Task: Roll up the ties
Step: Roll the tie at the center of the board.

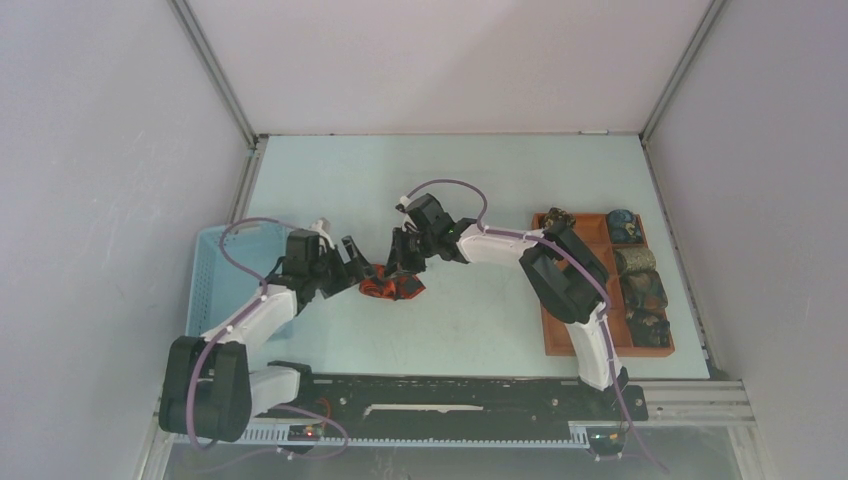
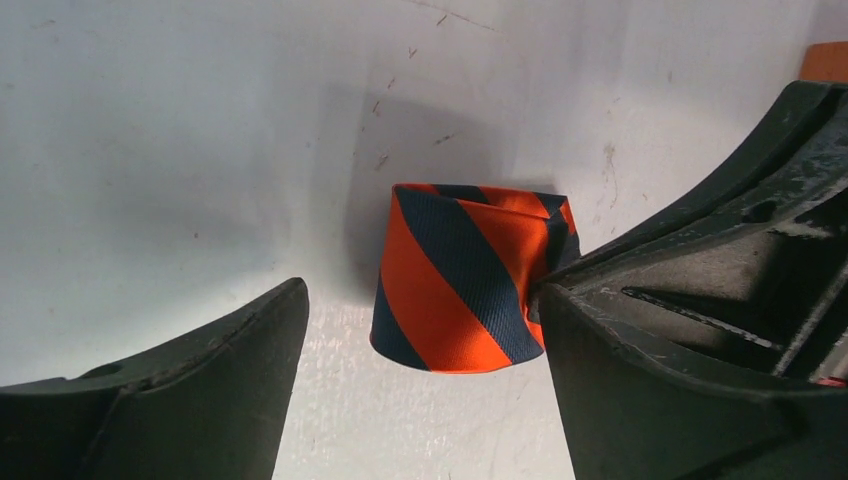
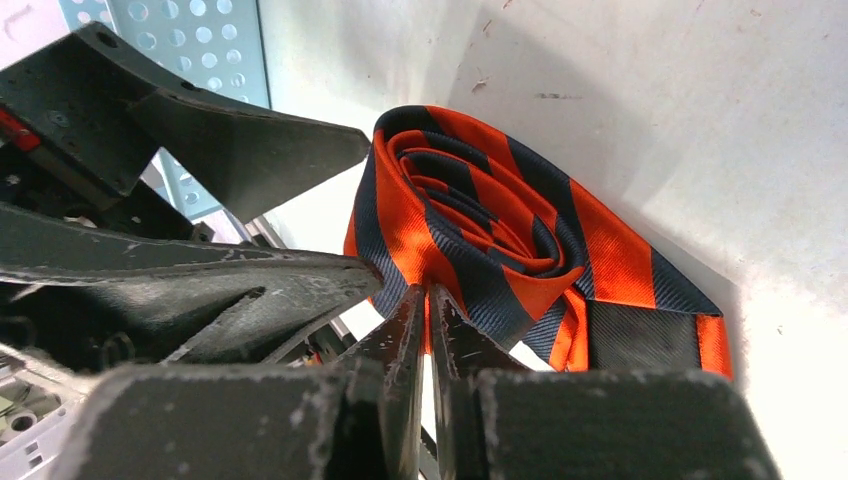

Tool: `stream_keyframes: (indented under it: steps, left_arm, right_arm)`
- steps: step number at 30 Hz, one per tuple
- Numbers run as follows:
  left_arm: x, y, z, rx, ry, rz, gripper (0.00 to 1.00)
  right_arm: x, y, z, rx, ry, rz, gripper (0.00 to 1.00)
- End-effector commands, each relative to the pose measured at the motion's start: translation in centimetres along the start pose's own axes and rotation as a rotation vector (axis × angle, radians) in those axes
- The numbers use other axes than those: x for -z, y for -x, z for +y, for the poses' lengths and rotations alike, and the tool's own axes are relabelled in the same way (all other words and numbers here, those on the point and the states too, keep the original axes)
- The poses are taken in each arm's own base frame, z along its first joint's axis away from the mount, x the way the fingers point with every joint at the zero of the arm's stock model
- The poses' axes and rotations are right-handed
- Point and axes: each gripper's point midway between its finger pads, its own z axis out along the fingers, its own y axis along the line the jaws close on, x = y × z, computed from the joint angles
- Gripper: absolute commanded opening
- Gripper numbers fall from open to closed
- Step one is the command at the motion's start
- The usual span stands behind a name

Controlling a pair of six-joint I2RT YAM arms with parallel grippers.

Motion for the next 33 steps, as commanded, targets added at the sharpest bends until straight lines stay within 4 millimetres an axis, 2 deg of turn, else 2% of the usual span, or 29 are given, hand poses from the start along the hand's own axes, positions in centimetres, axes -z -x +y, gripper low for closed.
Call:
stream_keyframes:
  steps: [1, 7, 20, 26, 33]
  left_arm:
    - [-0.7, 0.2, -1.6, 0.009, -0.094, -0.012, 0.9]
    - [-1.1, 0.2, -2.4, 0.01, -0.148, -0.011, 0.89]
    - [-2.4, -1.6, -2.9, 0.011, -0.149, 0.045, 0.82]
    - [-2.7, -2.1, -2.9, 0.0, -0.133, 0.051, 0.74]
    - [-2.5, -2.2, -3.4, -0.062, -0.095, 0.028, 0.65]
  right_arm:
    - [1.4, 0.5, 0.5, 0.028, -0.01, -0.026, 0.08]
    - [1.7, 0.7, 0.3, 0.029, -0.016, -0.027, 0.08]
    - [2.3, 0.9, -0.1, 0.024, -0.026, -0.041, 0.07]
    - [2.6, 1.0, -0.2, 0.025, -0.026, -0.046, 0.07]
    - [4.2, 1.6, -0.3, 0.028, -0.027, -0.077, 0.08]
